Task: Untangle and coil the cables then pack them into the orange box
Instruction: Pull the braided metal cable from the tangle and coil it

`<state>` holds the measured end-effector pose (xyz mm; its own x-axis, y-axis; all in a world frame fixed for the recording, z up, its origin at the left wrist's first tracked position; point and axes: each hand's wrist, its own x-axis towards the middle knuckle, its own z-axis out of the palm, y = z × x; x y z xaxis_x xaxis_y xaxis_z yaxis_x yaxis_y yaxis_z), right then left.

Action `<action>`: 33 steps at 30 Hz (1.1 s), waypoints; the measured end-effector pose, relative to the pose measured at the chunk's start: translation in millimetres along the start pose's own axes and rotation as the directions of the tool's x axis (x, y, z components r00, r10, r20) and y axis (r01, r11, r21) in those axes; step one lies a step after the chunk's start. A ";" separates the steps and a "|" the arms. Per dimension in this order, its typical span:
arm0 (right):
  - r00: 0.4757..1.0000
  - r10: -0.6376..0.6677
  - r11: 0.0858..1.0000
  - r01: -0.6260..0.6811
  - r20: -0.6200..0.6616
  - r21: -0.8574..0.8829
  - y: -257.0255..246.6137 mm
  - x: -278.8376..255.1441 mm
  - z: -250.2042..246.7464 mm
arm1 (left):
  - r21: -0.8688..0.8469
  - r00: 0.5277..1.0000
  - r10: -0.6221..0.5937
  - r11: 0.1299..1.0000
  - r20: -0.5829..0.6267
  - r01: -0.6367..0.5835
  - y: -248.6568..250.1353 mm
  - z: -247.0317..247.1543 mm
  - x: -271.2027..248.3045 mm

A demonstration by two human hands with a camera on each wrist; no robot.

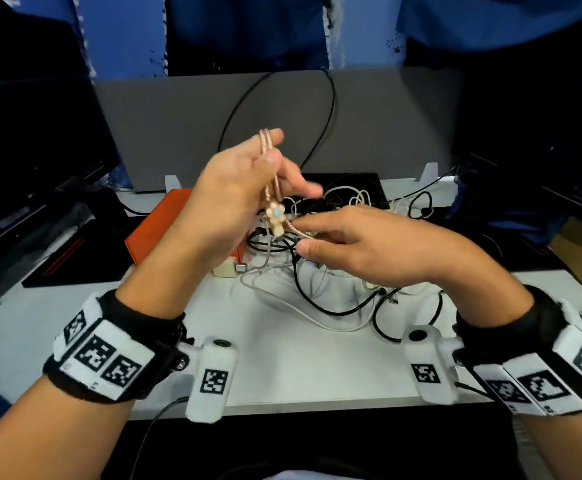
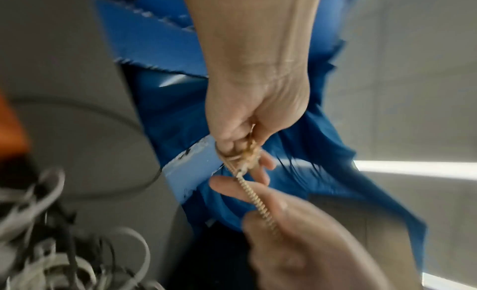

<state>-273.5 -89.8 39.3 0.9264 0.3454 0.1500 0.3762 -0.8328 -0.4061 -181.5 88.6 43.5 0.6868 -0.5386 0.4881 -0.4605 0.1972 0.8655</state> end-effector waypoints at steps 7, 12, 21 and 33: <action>0.907 0.040 0.970 0.065 -0.420 0.233 3.0 -2.5 -19.2 | 0.272 0.893 -0.244 0.951 0.377 0.145 -2.6 1.8 -8.3; 0.862 0.045 0.967 0.088 -0.505 0.237 8.8 7.3 -10.1 | -0.139 0.892 -0.166 0.960 0.420 0.244 -1.6 -4.8 -5.8; 0.883 0.007 0.997 0.031 -0.470 0.072 1.3 8.2 -0.9 | -0.248 0.817 -0.238 0.875 0.525 0.415 -6.3 -2.6 -7.4; 0.683 0.059 0.986 0.075 -0.728 0.151 -0.1 13.7 5.3 | -0.497 0.929 -0.144 0.812 0.340 0.307 -7.4 28.3 -11.3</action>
<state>-260.9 -82.7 36.6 0.6664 -0.1284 0.7344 0.4380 -0.7297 -0.5251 -201.7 70.1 28.4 0.5133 -0.8073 0.2911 0.1163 0.4015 0.9084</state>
